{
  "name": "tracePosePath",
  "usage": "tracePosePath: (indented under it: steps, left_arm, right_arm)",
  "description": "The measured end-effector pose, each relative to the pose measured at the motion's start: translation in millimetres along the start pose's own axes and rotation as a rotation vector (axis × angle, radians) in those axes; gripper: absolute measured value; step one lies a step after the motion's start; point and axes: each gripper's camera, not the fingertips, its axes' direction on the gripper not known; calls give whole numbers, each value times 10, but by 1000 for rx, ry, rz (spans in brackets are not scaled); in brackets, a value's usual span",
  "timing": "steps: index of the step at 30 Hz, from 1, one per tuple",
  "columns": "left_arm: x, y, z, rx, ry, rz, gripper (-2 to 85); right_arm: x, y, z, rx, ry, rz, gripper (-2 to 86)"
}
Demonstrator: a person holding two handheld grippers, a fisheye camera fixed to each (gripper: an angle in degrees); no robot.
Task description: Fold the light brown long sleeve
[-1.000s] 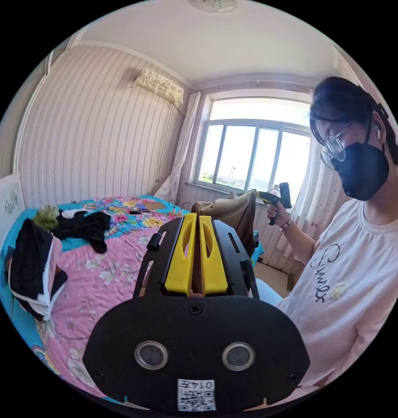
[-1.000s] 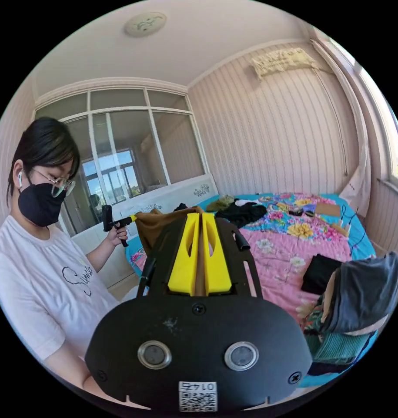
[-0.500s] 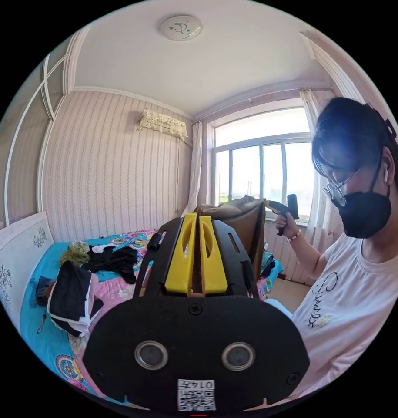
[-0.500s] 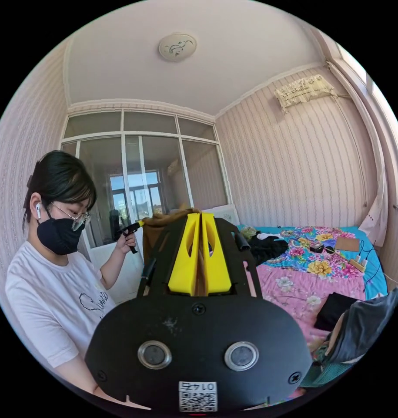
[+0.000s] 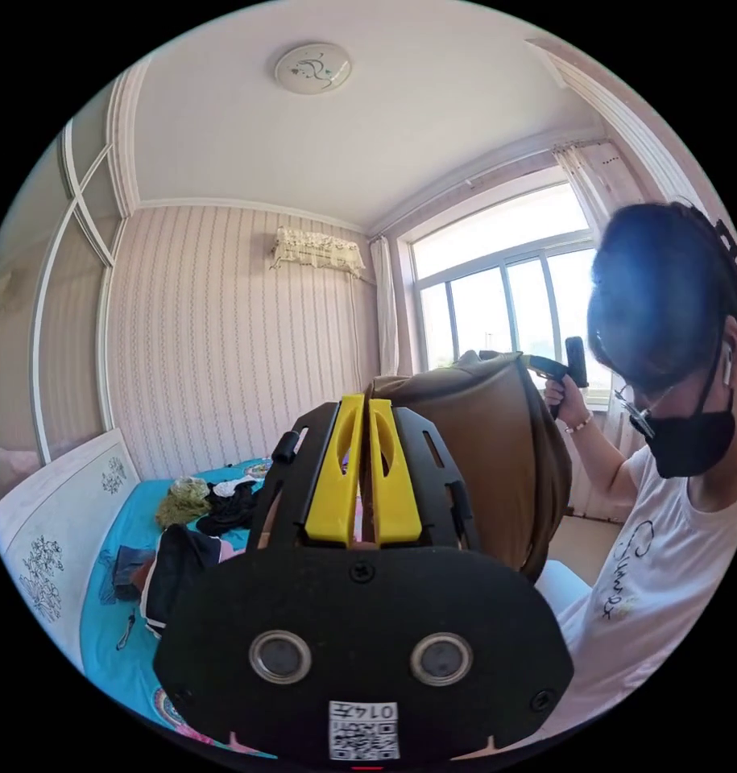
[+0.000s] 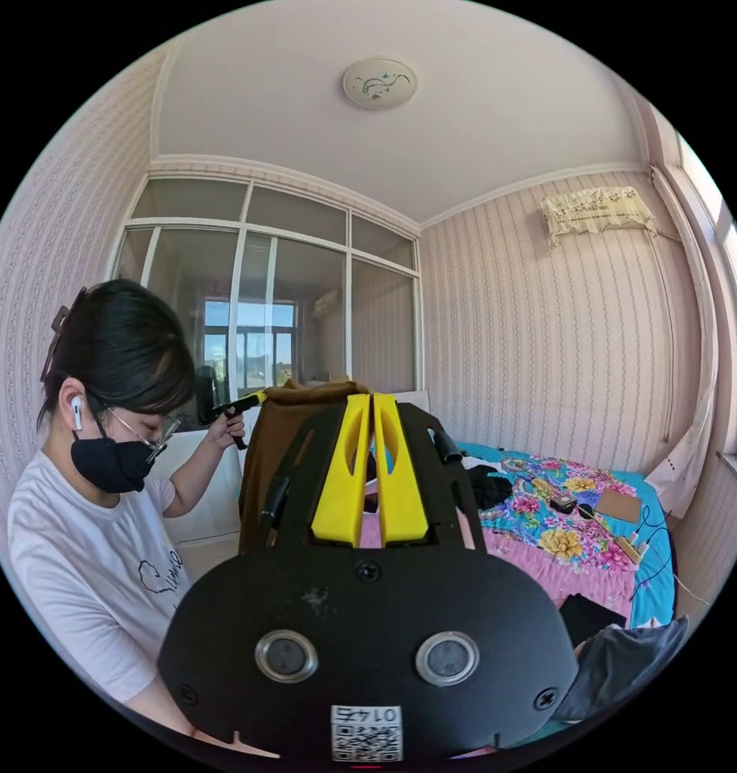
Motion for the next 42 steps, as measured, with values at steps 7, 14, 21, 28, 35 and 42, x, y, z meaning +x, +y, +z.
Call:
tracePosePath:
  steps: [7, 14, 21, 28, 35, 42]
  left_arm:
    - [-1090, 427, 1596, -330, -160, -124, -10]
    - [-2113, 1678, 3314, -679, -207, -373, -8]
    - [-2408, 2785, 3630, -865, -85, -436, 17]
    - [-1853, 3793, 2500, -1020, 28, -549, 45]
    - [-1658, 4289, 1998, -1030, -128, -728, 58]
    - [-1891, 4306, 1984, -999, -159, -726, 50]
  right_arm:
    - [1416, 157, 1532, -303, 15, 229, 0]
    - [2859, 1187, 3369, -571, 204, 533, 2]
    - [3140, 2457, 4064, -730, 248, 705, 10]
    - [2115, 3787, 3390, -919, 187, 765, 49]
    - [1598, 4187, 3246, -969, 191, 848, 82]
    - [1629, 4131, 3201, -937, 263, 822, 74]
